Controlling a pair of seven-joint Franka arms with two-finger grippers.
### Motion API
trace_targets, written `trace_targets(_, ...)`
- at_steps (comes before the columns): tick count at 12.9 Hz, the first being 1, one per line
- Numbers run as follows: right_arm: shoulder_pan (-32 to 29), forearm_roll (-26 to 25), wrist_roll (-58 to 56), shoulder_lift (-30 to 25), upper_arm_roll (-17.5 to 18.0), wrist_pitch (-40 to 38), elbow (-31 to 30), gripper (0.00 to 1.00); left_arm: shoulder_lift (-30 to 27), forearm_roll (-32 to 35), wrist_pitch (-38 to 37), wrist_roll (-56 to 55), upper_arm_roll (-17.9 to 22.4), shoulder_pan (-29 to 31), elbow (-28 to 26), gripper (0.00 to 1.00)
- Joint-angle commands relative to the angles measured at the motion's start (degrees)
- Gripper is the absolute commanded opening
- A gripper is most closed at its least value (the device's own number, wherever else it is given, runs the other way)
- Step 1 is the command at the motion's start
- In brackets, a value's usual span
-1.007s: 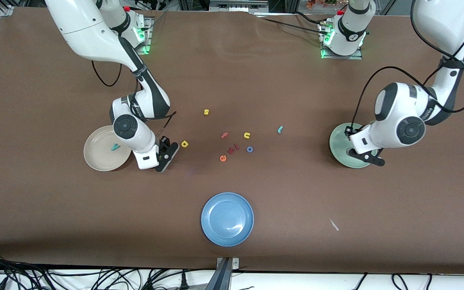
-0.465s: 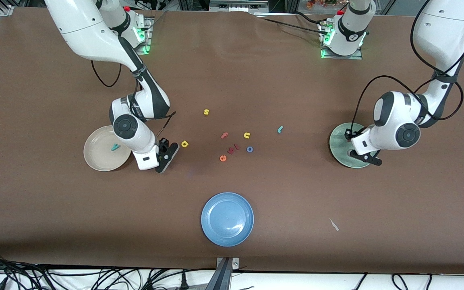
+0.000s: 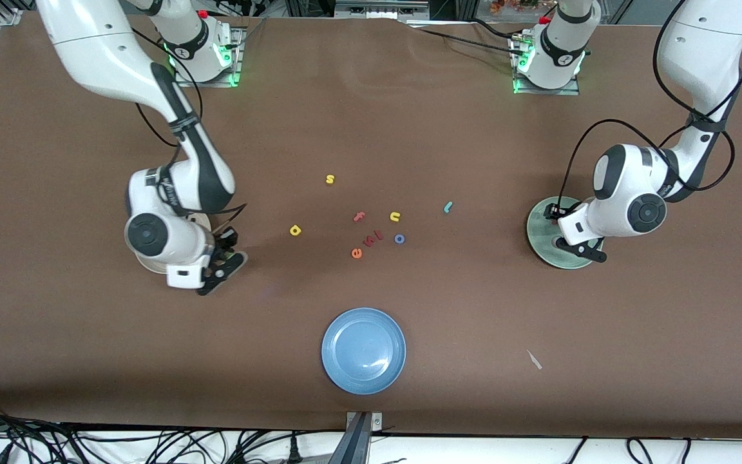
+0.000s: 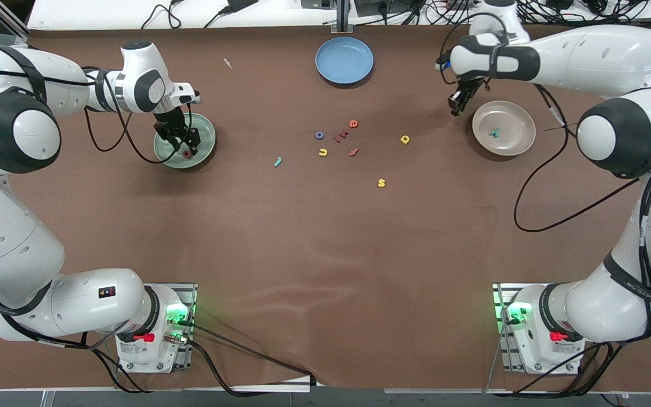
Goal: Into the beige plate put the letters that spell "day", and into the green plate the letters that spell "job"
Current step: 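Drop the green p on the white plate while the left gripper grasps the cyan 1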
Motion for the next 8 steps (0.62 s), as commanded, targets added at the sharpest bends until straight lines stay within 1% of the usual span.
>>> trace_targets(1, -0.34, 0.82, 8.18, -2.28, -0.92, -6.51, -0.34, 0.0, -5.81, 1.25, -5.95, -1.18, -3.02, 0.19, 0.3, 1.0)
trace_targets(2, -0.34, 0.82, 9.77, -2.72, -1.53, -8.97, -0.34, 0.0, -7.13, 1.16, -6.66, -3.62, -4.6, 0.19, 0.3, 1.0)
trace_targets(3, -0.34, 0.73, 11.53, -2.82, -1.98, -10.82, -0.34, 0.0, -7.41, 1.07, -7.28, -6.78, -6.88, 0.19, 0.56, 1.0)
trace_targets(5, -0.43, 0.73, 14.35, -2.55, -4.08, -13.12, -0.34, 0.01, -7.32, 1.07, -7.2, -14.07, -11.63, 0.1, 1.26, 1.0)
trace_targets(6, -0.52, 0.73, 14.53, -2.29, -5.39, -13.04, -0.34, 0.1, -6.97, 1.07, -7.2, -17.15, -14.35, 0.1, 2.14, 1.0)
trace_targets(7, -0.69, 0.03, 14.01, -1.68, -6.19, -12.61, 0.01, 0.58, -6.1, 1.07, -6.5, -20.23, -16.55, -0.25, 2.32, 1.0)
trace_targets(8, -0.78, -0.67, 13.57, -1.41, -6.2, -12.43, 0.36, 1.0, -5.66, 1.07, -5.27, -21.65, -17.44, -1.12, 2.32, 1.0)
